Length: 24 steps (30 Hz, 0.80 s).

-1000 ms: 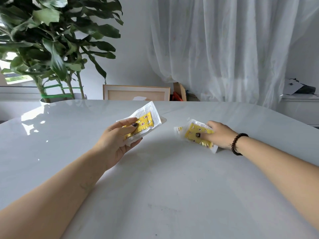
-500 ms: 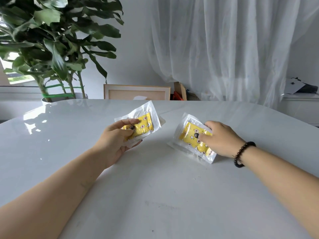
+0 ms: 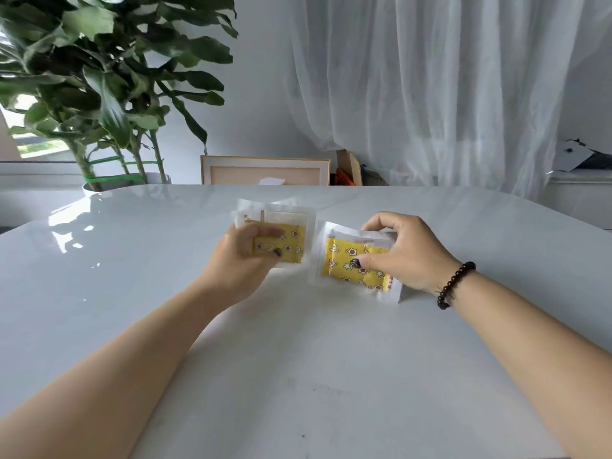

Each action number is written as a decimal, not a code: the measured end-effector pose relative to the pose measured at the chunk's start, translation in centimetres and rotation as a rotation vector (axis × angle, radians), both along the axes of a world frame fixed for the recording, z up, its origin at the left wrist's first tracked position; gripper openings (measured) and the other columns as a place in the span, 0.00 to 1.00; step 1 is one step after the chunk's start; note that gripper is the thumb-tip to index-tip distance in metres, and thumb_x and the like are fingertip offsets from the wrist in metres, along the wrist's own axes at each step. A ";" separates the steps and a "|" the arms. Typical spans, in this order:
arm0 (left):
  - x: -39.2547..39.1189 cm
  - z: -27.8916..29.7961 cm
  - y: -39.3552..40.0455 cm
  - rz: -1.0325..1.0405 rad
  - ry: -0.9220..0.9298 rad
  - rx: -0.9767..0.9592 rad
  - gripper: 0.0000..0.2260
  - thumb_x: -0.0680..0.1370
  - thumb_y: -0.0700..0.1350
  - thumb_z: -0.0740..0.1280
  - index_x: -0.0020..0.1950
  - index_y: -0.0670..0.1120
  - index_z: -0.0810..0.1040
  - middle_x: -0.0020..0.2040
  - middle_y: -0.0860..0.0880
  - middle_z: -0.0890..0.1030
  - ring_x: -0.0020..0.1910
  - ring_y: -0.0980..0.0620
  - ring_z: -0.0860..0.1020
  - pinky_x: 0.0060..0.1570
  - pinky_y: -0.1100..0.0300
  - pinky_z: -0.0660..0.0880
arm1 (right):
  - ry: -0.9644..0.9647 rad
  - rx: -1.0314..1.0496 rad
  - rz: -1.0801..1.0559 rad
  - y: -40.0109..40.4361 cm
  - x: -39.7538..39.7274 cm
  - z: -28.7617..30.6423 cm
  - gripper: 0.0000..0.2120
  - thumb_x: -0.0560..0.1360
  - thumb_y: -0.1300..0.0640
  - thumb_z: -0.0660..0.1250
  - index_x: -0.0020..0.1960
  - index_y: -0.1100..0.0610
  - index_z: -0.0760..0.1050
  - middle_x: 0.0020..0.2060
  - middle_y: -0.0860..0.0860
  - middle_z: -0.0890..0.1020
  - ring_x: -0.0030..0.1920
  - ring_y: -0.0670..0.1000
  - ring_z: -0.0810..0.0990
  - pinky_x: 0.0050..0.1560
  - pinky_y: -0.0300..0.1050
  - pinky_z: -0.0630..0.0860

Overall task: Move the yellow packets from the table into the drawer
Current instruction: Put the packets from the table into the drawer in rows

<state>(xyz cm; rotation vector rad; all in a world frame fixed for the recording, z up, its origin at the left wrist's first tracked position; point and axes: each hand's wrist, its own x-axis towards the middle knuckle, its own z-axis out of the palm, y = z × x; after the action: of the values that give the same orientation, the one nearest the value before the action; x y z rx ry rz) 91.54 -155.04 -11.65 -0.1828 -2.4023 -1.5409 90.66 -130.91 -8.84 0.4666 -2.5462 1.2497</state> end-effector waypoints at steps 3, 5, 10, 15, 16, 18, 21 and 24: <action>0.2 -0.1 0.0 -0.193 -0.074 0.006 0.26 0.58 0.55 0.76 0.54 0.54 0.80 0.58 0.46 0.79 0.52 0.50 0.82 0.55 0.49 0.78 | 0.059 -0.048 0.115 -0.5 0.6 0.4 0.15 0.63 0.68 0.77 0.40 0.51 0.77 0.38 0.48 0.82 0.38 0.47 0.82 0.42 0.44 0.82; 0.4 0.0 0.4 -0.254 -0.052 -0.077 0.26 0.57 0.58 0.76 0.53 0.54 0.80 0.55 0.46 0.80 0.49 0.52 0.82 0.49 0.55 0.80 | 0.073 -0.026 0.155 -1.0 0.7 0.2 0.17 0.64 0.68 0.76 0.41 0.48 0.77 0.41 0.46 0.82 0.44 0.48 0.83 0.46 0.44 0.81; 0.1 -0.1 0.6 -0.128 0.104 -0.345 0.09 0.70 0.47 0.75 0.41 0.60 0.78 0.49 0.49 0.79 0.45 0.57 0.76 0.44 0.66 0.73 | 0.073 -0.108 0.165 -1.1 0.5 -0.9 0.19 0.64 0.65 0.77 0.48 0.48 0.77 0.48 0.43 0.82 0.51 0.44 0.81 0.53 0.45 0.80; 0.6 0.1 0.6 -0.084 0.165 -0.390 0.15 0.71 0.43 0.75 0.35 0.62 0.75 0.43 0.57 0.75 0.43 0.59 0.73 0.40 0.75 0.66 | 0.004 -0.046 -0.036 -0.5 0.3 -1.9 0.29 0.61 0.55 0.81 0.57 0.47 0.72 0.56 0.44 0.75 0.45 0.51 0.79 0.48 0.38 0.78; 0.7 0.2 0.8 -0.067 0.175 -0.389 0.14 0.71 0.43 0.75 0.34 0.61 0.75 0.42 0.58 0.74 0.42 0.60 0.73 0.39 0.75 0.65 | 0.023 -0.090 -0.044 -0.5 0.3 -2.0 0.29 0.60 0.55 0.81 0.56 0.48 0.72 0.53 0.44 0.76 0.45 0.53 0.80 0.48 0.43 0.79; 0.8 0.2 0.8 -0.037 0.205 -0.381 0.13 0.70 0.44 0.75 0.34 0.59 0.76 0.42 0.59 0.72 0.41 0.60 0.72 0.37 0.75 0.65 | 0.097 -0.177 -0.032 -0.6 0.5 -2.0 0.28 0.60 0.56 0.81 0.55 0.47 0.72 0.49 0.44 0.78 0.45 0.50 0.79 0.46 0.44 0.79; 0.9 0.1 0.8 -0.059 0.191 -0.334 0.05 0.69 0.47 0.76 0.39 0.56 0.81 0.43 0.57 0.74 0.42 0.58 0.74 0.37 0.73 0.68 | 0.160 -0.165 -0.006 -1.0 0.8 -2.4 0.26 0.64 0.58 0.79 0.56 0.47 0.70 0.52 0.40 0.76 0.44 0.42 0.76 0.48 0.38 0.76; 0.7 -0.2 0.8 -0.088 0.178 -0.324 0.05 0.69 0.48 0.76 0.44 0.53 0.84 0.45 0.53 0.78 0.45 0.55 0.76 0.44 0.62 0.75 | 0.211 -0.012 0.052 -1.2 1.2 -2.8 0.22 0.67 0.58 0.77 0.55 0.51 0.70 0.45 0.41 0.76 0.32 0.38 0.74 0.35 0.25 0.69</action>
<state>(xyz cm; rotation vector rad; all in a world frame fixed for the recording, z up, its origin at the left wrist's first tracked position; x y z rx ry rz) 92.20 -154.27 -11.83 -0.4757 -2.5105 -1.1042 91.83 -132.12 -11.61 0.6305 -2.3629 1.1653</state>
